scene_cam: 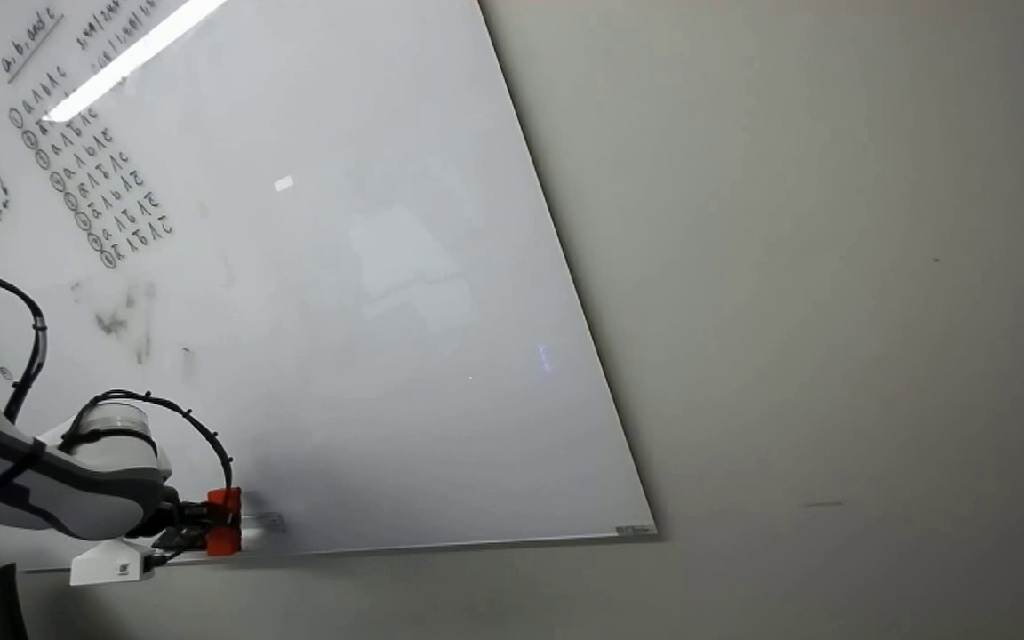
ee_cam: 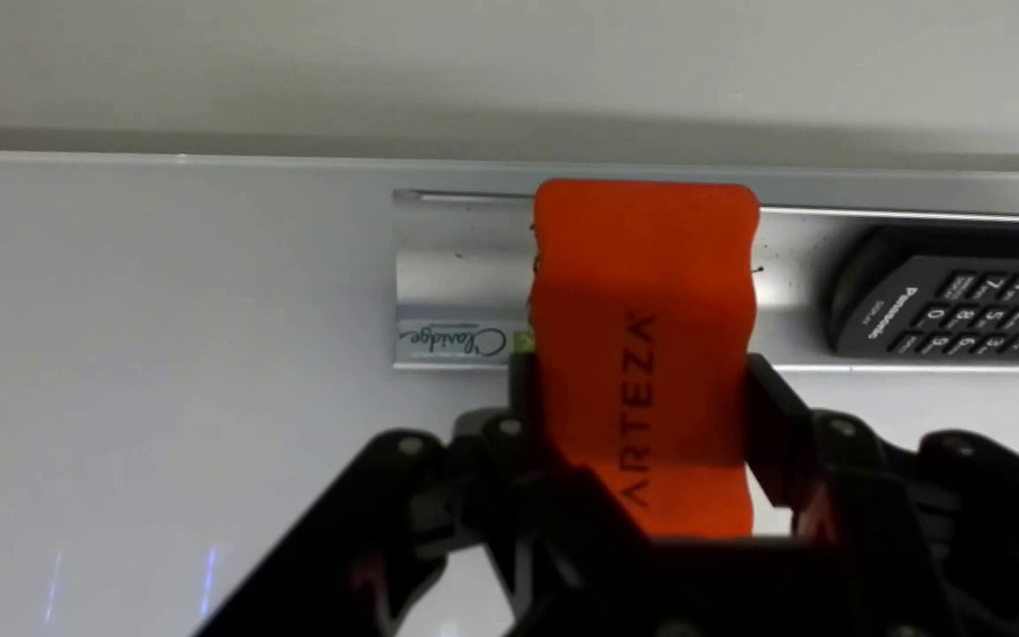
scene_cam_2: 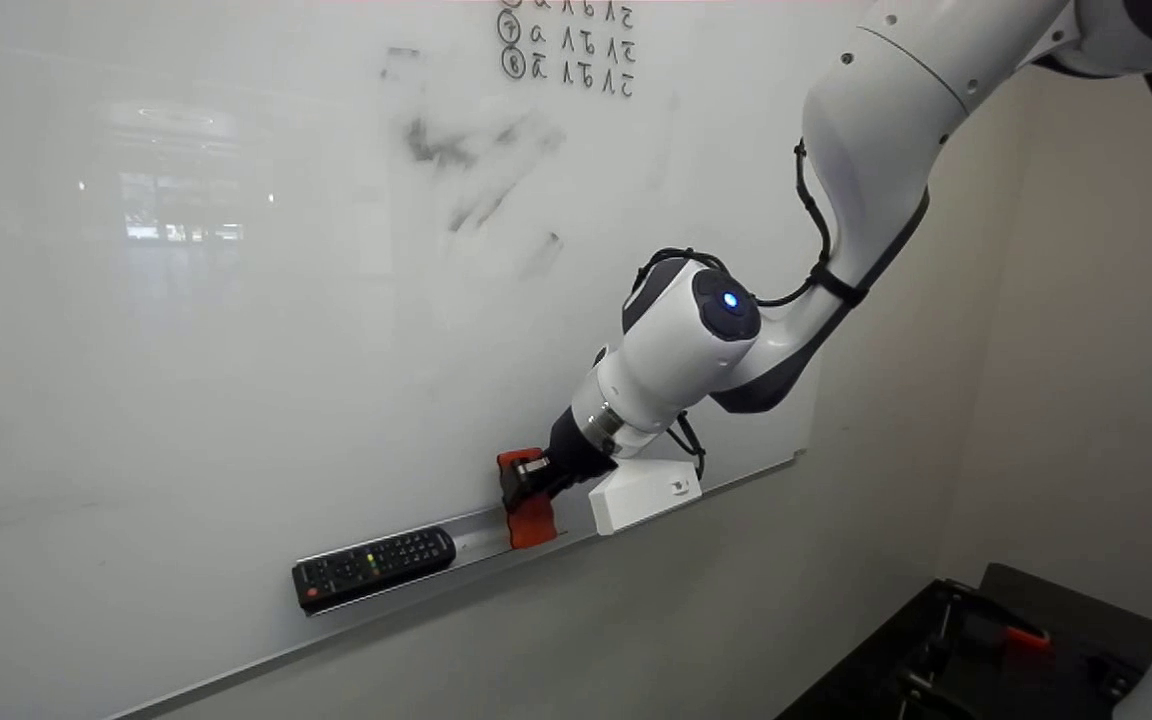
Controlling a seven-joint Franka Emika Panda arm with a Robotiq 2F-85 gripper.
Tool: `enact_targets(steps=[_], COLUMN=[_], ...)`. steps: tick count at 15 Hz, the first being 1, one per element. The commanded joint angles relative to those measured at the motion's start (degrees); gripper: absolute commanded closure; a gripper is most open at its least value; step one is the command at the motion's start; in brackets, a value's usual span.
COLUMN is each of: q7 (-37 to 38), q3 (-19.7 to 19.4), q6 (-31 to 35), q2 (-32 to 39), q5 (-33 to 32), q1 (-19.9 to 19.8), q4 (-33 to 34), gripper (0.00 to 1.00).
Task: Pick the eraser and rub off the contents on the whiteboard
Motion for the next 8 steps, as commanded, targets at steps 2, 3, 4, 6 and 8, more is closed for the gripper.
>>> enact_targets(steps=[2,3,4,6,8], q7=[-6.89,-8.38,-10.01,-12.93,-16.05], q3=[0.44,0.55,0.75,1.31,1.86], q6=[1.49,1.30,1.18,0.93,0.56], q2=[2.77,2.62,2.25,1.45,0.85], q5=[4.92,6.10,7.41,9.87,12.24], q1=[-0.42,-0.33,-0.29,-0.28,-0.31], q4=[3.10,3.05,2.92,2.68,2.85], gripper=[0.70,0.70,0.70,0.70,0.70])
